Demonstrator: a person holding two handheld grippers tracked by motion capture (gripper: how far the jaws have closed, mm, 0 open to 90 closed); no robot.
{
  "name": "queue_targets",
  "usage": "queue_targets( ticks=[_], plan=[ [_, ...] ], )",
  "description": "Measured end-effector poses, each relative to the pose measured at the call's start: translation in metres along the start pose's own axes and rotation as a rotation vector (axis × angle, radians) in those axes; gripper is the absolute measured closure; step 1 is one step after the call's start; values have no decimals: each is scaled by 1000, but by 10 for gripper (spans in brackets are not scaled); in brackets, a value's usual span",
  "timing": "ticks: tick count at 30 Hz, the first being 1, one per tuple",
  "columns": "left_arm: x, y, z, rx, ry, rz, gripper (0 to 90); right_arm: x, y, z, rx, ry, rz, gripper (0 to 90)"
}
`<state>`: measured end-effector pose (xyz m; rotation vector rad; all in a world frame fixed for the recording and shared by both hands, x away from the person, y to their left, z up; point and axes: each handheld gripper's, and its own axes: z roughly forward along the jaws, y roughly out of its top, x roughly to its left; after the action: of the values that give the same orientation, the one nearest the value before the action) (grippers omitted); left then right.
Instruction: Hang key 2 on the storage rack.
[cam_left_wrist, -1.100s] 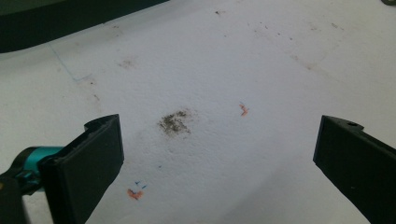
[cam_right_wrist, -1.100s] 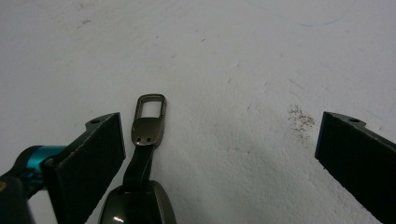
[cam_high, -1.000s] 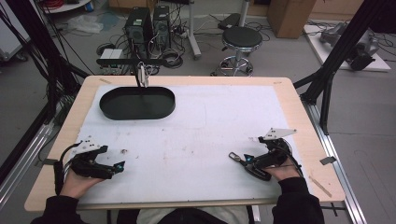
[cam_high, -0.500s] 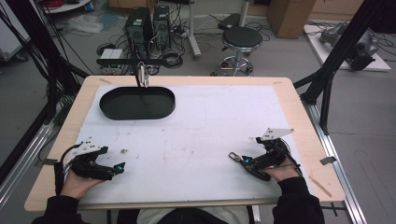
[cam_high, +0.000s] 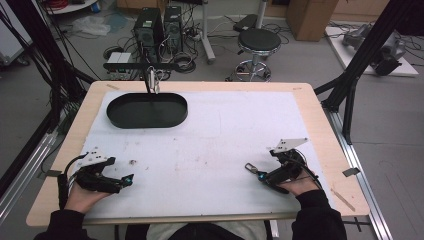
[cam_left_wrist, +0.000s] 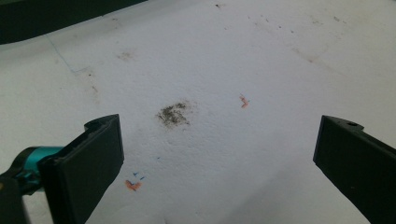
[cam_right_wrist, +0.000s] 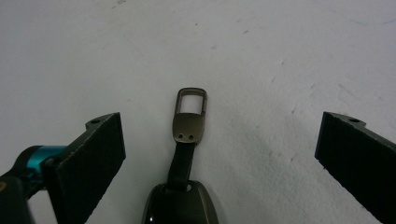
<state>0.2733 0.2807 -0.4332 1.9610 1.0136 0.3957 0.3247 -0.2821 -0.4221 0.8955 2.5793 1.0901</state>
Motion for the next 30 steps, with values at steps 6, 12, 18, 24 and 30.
queue_targets(
  ticks=[6,12,18,24,30],
  plan=[
    [0,0,1,1,1,-2,22,1,-1,5,57,39,-9,59],
    [0,0,1,3,0,-1,22,5,0,6,102,96,-48,267],
    [0,0,1,2,-2,-1,22,11,2,13,154,88,-83,396],
    [0,0,1,4,-2,2,22,14,2,15,173,44,-90,580],
    [-1,0,1,2,-7,4,22,16,2,14,181,34,-75,829]
  ],
)
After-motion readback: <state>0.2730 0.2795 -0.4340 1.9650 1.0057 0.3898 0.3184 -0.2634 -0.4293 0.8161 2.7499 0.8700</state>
